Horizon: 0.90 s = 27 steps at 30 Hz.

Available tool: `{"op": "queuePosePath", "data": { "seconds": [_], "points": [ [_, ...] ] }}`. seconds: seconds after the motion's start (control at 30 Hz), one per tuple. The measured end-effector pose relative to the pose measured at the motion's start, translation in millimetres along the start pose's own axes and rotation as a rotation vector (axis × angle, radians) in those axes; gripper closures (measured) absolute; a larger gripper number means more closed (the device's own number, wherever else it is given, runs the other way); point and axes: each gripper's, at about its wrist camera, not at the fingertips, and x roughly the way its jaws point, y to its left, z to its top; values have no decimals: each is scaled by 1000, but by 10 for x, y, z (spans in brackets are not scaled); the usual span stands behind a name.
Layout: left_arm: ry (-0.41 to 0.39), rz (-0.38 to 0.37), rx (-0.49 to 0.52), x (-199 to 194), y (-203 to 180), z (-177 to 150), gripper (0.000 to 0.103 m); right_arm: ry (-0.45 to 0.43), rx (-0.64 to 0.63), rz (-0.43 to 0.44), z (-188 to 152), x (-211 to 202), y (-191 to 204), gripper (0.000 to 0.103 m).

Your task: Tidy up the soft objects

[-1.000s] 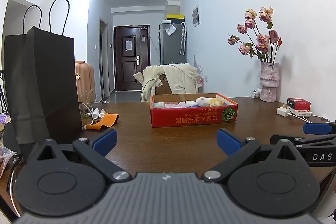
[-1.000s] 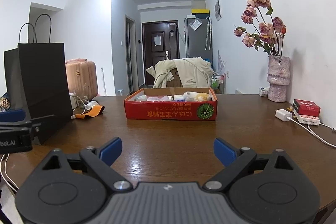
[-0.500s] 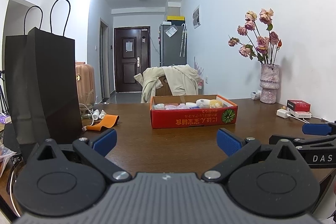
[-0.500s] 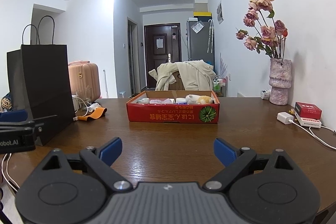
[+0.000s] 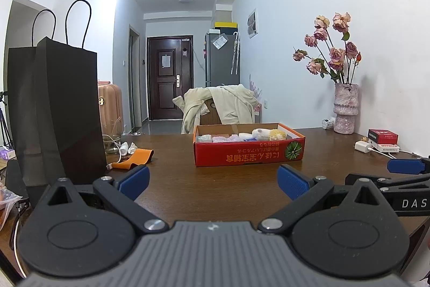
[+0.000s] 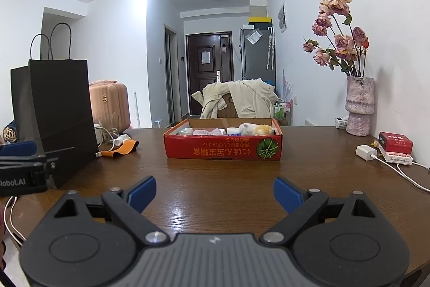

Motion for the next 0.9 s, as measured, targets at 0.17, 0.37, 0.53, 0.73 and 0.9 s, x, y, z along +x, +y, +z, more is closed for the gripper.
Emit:
{"op": "queuePosePath", "data": {
  "seconds": [0.17,0.37,0.53,0.73,0.9],
  "points": [
    [0,3,0,-6,-2,3,0,0,1,4,1,-1,15,9],
    [-12,5,-1,-16,2,8,0,-6,0,8,-3,-7,19,9],
    [-31,8,0,-37,6,23,0,-32,-8,26,-1,-48,44,9],
    [-68,6,1,-87,2,41,0,-54,-6,16,29,-70,44,1],
    [-80,2,6,-98,-9,55,0,-81,-3,16,47,-103,35,0]
  ]
}}
